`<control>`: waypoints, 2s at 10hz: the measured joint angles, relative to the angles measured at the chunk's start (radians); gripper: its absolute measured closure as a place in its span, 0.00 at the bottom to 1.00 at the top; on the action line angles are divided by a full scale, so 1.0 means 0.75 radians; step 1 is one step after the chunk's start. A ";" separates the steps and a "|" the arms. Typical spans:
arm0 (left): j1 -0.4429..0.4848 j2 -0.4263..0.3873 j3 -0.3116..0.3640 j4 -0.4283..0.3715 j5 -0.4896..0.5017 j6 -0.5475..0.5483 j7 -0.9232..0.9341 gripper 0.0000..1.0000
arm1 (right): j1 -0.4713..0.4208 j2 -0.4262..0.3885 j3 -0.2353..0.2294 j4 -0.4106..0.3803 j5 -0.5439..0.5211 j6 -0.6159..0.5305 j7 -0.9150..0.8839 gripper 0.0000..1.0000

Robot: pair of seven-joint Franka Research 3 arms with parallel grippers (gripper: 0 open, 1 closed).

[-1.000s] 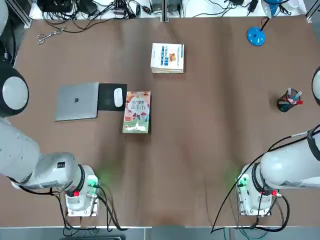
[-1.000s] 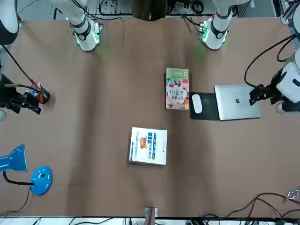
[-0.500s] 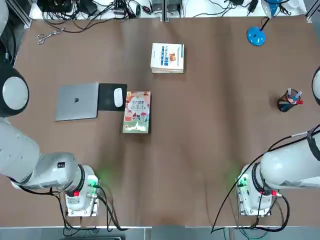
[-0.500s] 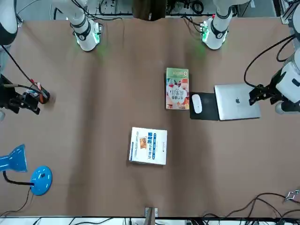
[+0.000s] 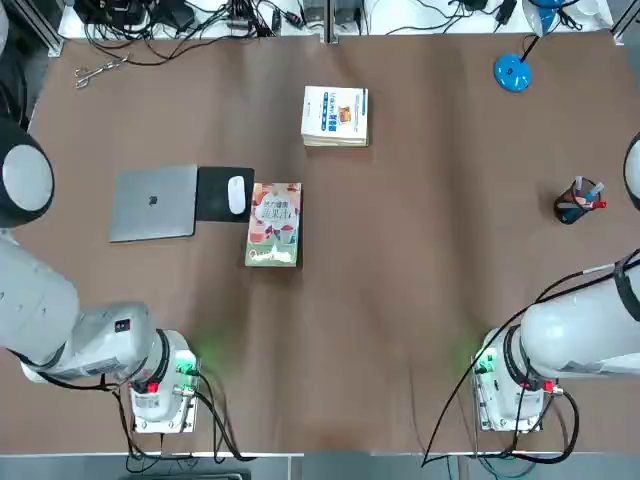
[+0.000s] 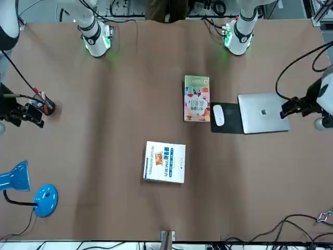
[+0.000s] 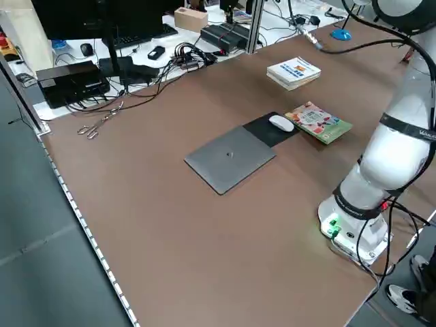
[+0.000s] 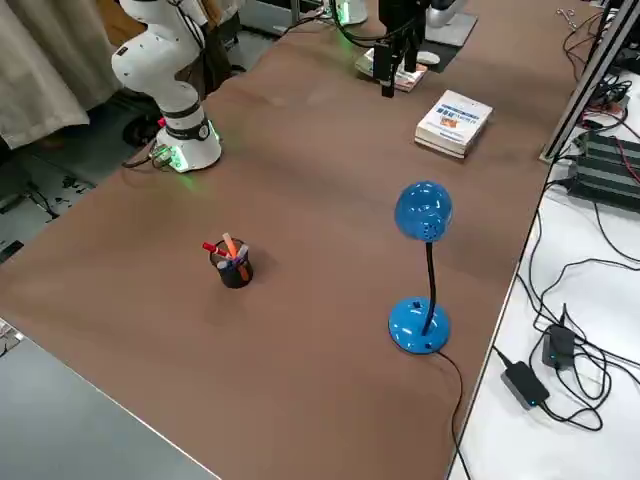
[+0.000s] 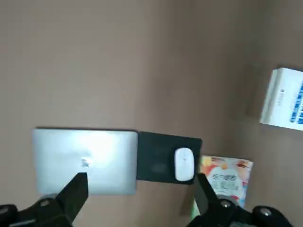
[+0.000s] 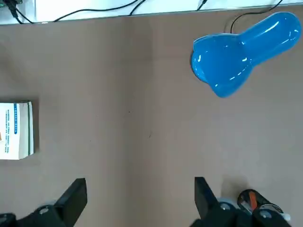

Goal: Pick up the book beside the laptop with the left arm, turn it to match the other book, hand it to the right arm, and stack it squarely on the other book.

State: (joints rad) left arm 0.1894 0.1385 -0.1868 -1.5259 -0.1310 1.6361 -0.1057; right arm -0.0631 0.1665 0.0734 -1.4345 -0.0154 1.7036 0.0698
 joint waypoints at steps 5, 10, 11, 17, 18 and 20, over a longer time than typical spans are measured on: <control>0.120 -0.342 -0.007 -0.636 -0.414 0.135 0.210 0.05 | 0.001 0.003 0.001 -0.001 0.000 -0.006 0.000 0.00; 0.119 -0.579 -0.017 -1.345 -0.686 0.321 0.622 0.11 | 0.001 0.003 0.001 -0.001 0.000 -0.006 0.000 0.00; 0.113 -0.579 -0.026 -1.432 -0.736 0.372 0.694 0.11 | 0.001 0.003 0.001 -0.001 0.000 -0.006 0.000 0.00; -0.136 -0.462 -0.084 -1.665 -0.951 0.715 0.785 0.14 | 0.003 0.004 0.002 -0.002 0.000 -0.006 0.000 0.00; -0.135 -0.382 -0.110 -1.664 -1.033 0.774 0.843 0.14 | 0.003 0.005 0.002 -0.002 0.000 -0.006 0.000 0.00; -0.137 -0.214 -0.209 -1.660 -1.295 0.927 0.991 0.14 | 0.003 0.006 0.002 -0.002 0.000 -0.009 0.000 0.00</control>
State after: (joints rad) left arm 0.0866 -0.0223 -0.3439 -2.7712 -1.1025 2.3310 0.6379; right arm -0.0611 0.1706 0.0748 -1.4363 -0.0154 1.6971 0.0699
